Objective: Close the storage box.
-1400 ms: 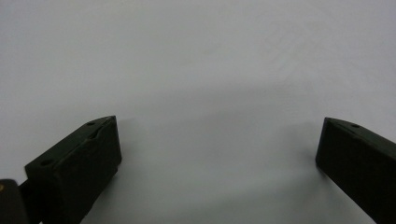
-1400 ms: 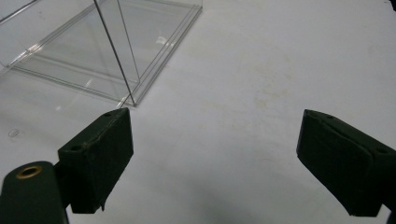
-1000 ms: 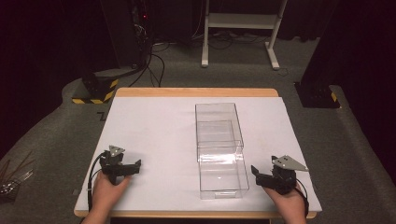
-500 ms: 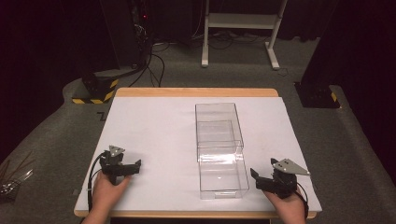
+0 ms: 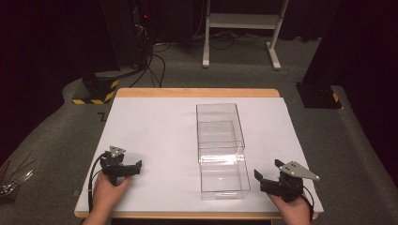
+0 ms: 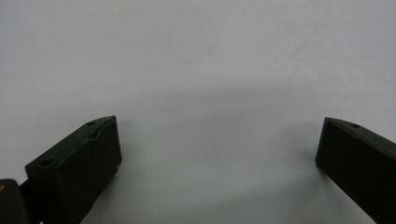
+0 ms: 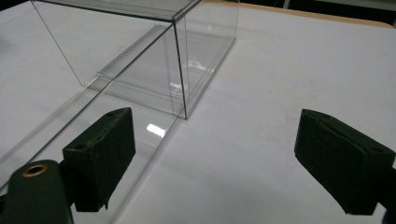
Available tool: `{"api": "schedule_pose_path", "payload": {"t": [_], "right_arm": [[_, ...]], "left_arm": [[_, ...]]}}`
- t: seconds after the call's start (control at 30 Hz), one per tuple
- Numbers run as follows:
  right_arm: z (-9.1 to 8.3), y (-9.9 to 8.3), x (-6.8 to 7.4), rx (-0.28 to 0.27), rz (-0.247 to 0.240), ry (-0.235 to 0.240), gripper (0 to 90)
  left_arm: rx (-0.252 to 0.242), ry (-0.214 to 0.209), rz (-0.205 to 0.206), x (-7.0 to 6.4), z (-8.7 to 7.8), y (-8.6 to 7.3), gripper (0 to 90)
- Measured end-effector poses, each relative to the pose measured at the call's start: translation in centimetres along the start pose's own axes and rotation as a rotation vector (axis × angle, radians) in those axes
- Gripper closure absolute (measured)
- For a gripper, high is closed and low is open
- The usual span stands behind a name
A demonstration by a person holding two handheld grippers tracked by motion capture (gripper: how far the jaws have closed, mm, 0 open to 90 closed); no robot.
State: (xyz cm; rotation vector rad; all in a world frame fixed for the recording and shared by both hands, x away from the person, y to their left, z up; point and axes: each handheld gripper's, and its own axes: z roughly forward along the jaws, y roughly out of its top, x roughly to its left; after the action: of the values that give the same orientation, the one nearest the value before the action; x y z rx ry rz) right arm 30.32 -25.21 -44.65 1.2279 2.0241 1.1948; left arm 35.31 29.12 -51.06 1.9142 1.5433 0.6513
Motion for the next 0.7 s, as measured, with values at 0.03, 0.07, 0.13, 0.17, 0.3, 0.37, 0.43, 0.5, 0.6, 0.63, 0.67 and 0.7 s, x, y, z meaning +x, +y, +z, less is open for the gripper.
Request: {"api": "schedule_pose_path", "payload": {"t": [0.03, 0.07, 0.13, 0.17, 0.3, 0.37, 0.43, 0.5, 0.6, 0.63, 0.67, 0.7], "right_arm": [[-0.1, 0.0, 0.0, -0.005, 0.001, 0.002, 12.4], [-0.4, 0.1, 0.2, -0.011, 0.002, 0.006, 12.4], [-0.5, 0.1, 0.3, -0.013, 0.007, 0.009, 12.4], [-0.6, 0.2, 0.4, -0.014, 0.007, 0.016, 12.5], [-1.0, 0.4, 0.9, -0.028, -0.007, 0.034, 12.5], [-1.3, 0.6, 1.2, -0.037, -0.008, 0.048, 12.5], [-1.7, 0.7, 1.7, -0.05, -0.012, 0.07, 12.5], [-1.9, 0.7, 1.9, -0.052, -0.015, 0.076, 12.6], [-2.3, 0.5, 2.6, -0.055, -0.021, 0.098, 12.6], [-2.3, 0.5, 2.6, -0.055, -0.021, 0.098, 12.6], [-2.6, 0.3, 2.8, -0.063, -0.014, 0.108, 12.7], [-2.6, 0.3, 2.8, -0.063, -0.014, 0.108, 12.7]], "left_arm": [[0.0, 0.0, 0.0, 0.0, 0.0, 0.0, 0.4], [0.0, -0.001, 0.001, 0.0, 0.0, 0.0, 0.4], [0.0, -0.001, 0.001, 0.0, 0.0, 0.0, 0.4], [0.0, -0.001, 0.001, 0.0, 0.0, 0.0, 0.4], [0.0, -0.001, 0.001, 0.0, 0.0, 0.0, 0.4], [0.001, -0.001, 0.001, 0.0, 0.0, 0.0, 0.4], [0.001, -0.002, 0.001, 0.0, 0.0, 0.0, 0.4], [0.001, -0.002, 0.001, 0.0, 0.0, 0.0, 0.4], [0.0, -0.002, 0.0, 0.0, 0.0, 0.0, 0.4], [0.001, -0.002, 0.001, 0.0, 0.0, 0.0, 0.4], [0.0, -0.001, 0.001, 0.0, 0.0, 0.0, 0.4], [0.0, -0.001, 0.001, 0.0, 0.0, 0.0, 0.4]]}}
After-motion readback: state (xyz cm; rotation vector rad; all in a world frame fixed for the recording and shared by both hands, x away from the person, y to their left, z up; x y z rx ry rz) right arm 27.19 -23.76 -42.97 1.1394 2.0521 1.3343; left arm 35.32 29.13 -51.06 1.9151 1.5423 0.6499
